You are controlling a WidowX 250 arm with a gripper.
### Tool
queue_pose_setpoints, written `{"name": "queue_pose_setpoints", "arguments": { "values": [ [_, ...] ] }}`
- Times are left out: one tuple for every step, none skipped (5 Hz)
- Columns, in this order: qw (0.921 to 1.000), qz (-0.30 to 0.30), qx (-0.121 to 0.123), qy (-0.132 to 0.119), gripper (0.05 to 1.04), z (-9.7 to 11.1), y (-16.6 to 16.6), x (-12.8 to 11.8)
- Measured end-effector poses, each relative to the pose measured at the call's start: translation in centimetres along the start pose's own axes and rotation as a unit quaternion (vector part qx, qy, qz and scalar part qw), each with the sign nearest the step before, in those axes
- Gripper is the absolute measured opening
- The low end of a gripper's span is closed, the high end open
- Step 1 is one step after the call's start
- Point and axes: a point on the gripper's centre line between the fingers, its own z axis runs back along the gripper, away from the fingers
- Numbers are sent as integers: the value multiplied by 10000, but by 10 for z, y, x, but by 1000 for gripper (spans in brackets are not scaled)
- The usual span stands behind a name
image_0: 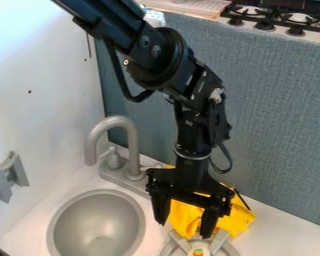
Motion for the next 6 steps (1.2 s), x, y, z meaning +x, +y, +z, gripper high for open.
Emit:
{"name": "queue_pose_setpoints", "arguments": {
  "values": [
    [9999, 31, 66, 130, 1001, -8, 2, -2],
    [9993, 163, 306, 136, 1001, -26, 4, 7],
    [9987, 3, 499, 55, 1001, -42, -12, 14],
    [9987, -47, 493, 112, 1001, -58, -16, 17],
    [9995, -176, 268, 75, 1001, -69, -23, 19],
    [9988, -249, 354, 248, 1001, -83, -24, 23]
  ]
}}
